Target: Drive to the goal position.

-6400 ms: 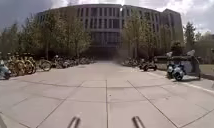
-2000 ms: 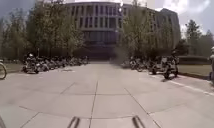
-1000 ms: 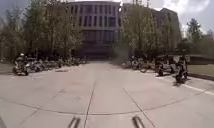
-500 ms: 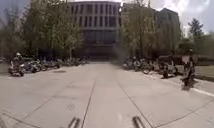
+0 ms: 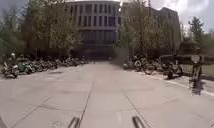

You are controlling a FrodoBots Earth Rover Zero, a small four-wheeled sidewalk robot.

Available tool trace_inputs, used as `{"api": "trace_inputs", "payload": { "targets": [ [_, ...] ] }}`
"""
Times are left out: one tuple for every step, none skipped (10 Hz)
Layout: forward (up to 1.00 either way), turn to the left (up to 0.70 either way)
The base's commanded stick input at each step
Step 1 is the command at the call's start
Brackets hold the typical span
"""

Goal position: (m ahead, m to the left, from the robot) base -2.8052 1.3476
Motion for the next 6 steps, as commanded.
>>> {"api": "trace_inputs", "payload": {
  "targets": [
    [0.7,0.0],
    [0.7,0.0],
    [0.7,0.0],
    [0.7,0.0],
    [0.7,0.0],
    [0.7,0.0]
  ]
}}
